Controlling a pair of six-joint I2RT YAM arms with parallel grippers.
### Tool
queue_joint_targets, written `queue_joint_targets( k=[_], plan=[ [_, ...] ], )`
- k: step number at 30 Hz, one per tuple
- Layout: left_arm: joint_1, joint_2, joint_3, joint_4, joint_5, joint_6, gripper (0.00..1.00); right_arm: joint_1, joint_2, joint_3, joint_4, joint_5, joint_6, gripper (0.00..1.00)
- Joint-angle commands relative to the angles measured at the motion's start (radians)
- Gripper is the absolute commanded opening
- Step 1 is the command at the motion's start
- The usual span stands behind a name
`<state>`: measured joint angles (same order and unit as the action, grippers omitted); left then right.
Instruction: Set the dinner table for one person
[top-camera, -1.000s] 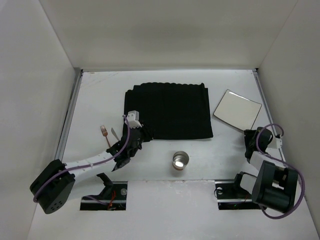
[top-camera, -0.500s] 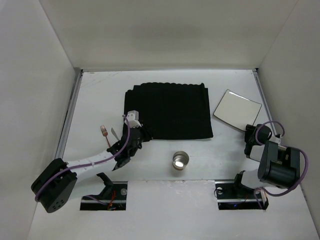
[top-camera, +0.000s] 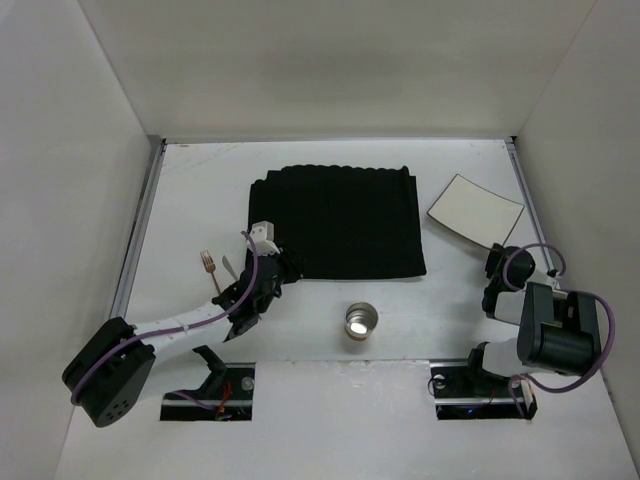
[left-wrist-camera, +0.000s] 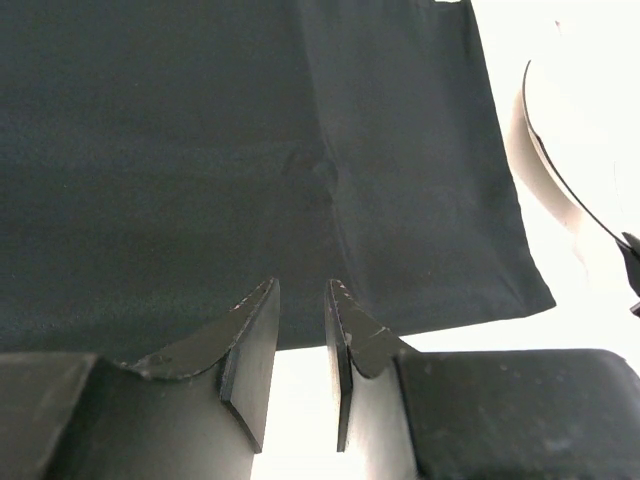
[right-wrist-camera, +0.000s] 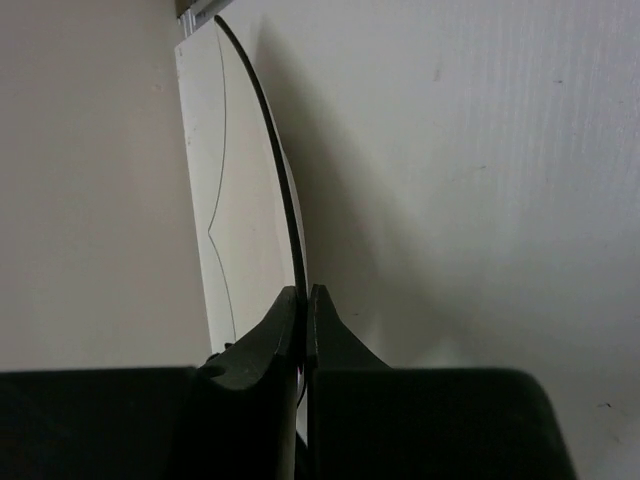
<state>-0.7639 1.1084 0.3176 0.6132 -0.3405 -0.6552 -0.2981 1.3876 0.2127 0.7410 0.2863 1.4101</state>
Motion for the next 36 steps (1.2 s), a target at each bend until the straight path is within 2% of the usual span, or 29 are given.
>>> queue_joint_targets(
  k=[1,4,9,15,18,23,28,32,36],
  plan=[
    [0.007,-0.027,-0.012,0.071,0.0,0.005,0.23,0.007,0.013,-0.032,0.011,0.057,-0.01,0.01],
    [0.002,-0.027,-0.012,0.072,-0.002,0.005,0.23,0.043,0.027,-0.074,0.055,0.059,0.001,0.0],
    [-0.001,-0.002,-0.009,0.082,-0.002,0.003,0.23,0.061,-0.047,-0.107,0.096,0.03,-0.033,0.0],
    [0.007,-0.007,-0.012,0.085,0.001,0.005,0.23,0.075,-0.264,-0.13,0.115,0.001,-0.086,0.0],
    [0.01,0.007,-0.011,0.085,0.0,0.002,0.23,0.073,-0.405,-0.125,0.078,-0.024,-0.092,0.0],
    [0.001,0.031,-0.006,0.098,0.001,0.002,0.23,0.06,-0.643,-0.078,-0.102,-0.039,-0.099,0.0],
    [-0.005,0.039,-0.006,0.106,0.0,-0.001,0.23,0.046,-0.803,-0.049,-0.204,-0.053,-0.109,0.0],
    [-0.005,0.045,-0.003,0.106,0.003,-0.004,0.23,0.058,-0.82,-0.006,-0.246,-0.078,-0.102,0.0],
    [0.002,0.036,-0.005,0.106,0.001,-0.003,0.23,0.171,-0.788,0.025,-0.215,-0.047,-0.068,0.0]
  ],
)
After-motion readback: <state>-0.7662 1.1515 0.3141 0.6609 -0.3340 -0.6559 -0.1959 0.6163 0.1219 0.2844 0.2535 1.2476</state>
